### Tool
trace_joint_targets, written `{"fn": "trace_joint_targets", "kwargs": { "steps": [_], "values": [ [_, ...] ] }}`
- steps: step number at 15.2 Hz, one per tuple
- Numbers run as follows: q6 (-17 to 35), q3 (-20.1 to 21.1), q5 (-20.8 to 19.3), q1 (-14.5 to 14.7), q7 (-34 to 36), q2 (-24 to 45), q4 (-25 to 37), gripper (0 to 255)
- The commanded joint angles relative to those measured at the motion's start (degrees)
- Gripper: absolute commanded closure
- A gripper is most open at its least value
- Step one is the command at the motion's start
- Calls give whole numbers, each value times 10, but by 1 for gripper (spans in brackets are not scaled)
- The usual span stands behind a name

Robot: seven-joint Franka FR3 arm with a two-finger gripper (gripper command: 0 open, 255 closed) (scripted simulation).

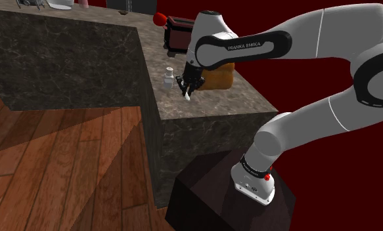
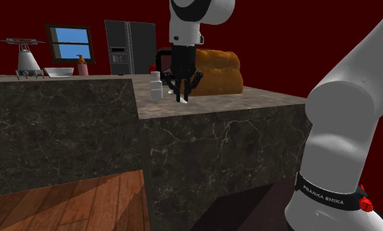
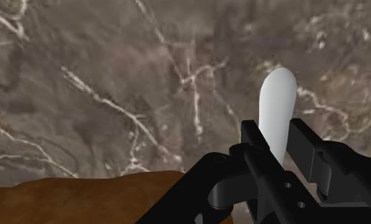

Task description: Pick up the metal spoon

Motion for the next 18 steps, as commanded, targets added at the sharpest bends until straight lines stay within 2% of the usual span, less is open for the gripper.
{"fn": "trace_joint_targets", "kwargs": {
  "steps": [1,6,18],
  "values": [
    [0,1,0,0,0,3,-4,255],
    [1,0,0,0,0,3,-4,255],
    [-97,-12,-3,-2,-6,-18,73,255]
  ]
}}
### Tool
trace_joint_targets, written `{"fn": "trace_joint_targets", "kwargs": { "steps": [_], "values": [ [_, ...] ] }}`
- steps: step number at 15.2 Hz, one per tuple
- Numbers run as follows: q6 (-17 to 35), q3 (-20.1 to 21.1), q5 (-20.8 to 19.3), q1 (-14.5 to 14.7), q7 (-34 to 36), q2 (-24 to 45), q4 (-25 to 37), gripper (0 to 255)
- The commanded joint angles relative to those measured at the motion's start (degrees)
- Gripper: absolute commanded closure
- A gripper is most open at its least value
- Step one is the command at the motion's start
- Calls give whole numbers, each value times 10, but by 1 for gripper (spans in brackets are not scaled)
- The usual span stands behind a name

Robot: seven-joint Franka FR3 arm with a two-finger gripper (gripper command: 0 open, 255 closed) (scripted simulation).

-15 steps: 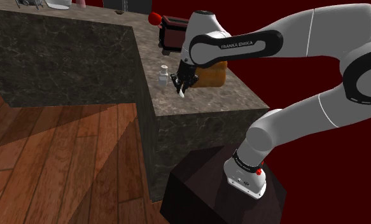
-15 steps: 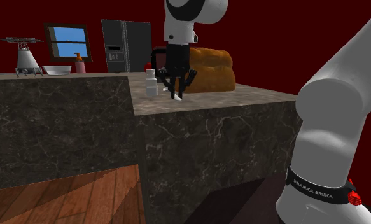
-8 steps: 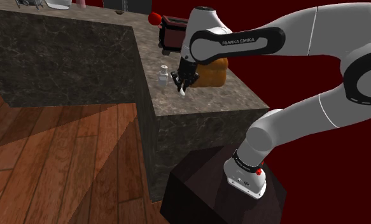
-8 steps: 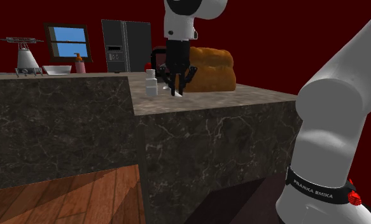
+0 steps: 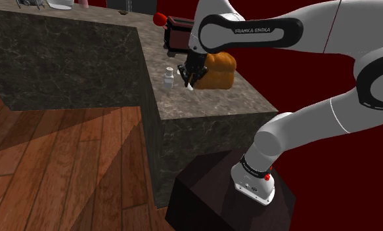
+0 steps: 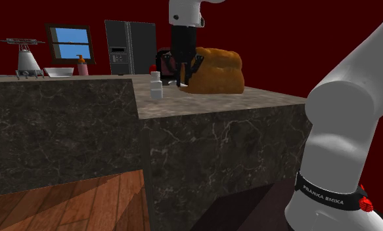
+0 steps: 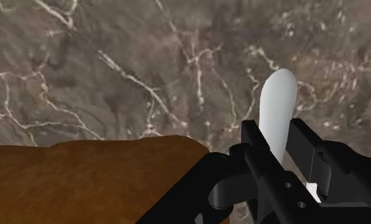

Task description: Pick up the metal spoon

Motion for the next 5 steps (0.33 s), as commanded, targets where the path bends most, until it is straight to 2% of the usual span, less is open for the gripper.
{"fn": "trace_joint_targets", "kwargs": {
  "steps": [1,5],
  "values": [
    [-18,-1,-1,0,0,-2,16,255],
    [-35,-3,-2,-1,0,-4,31,255]
  ]
}}
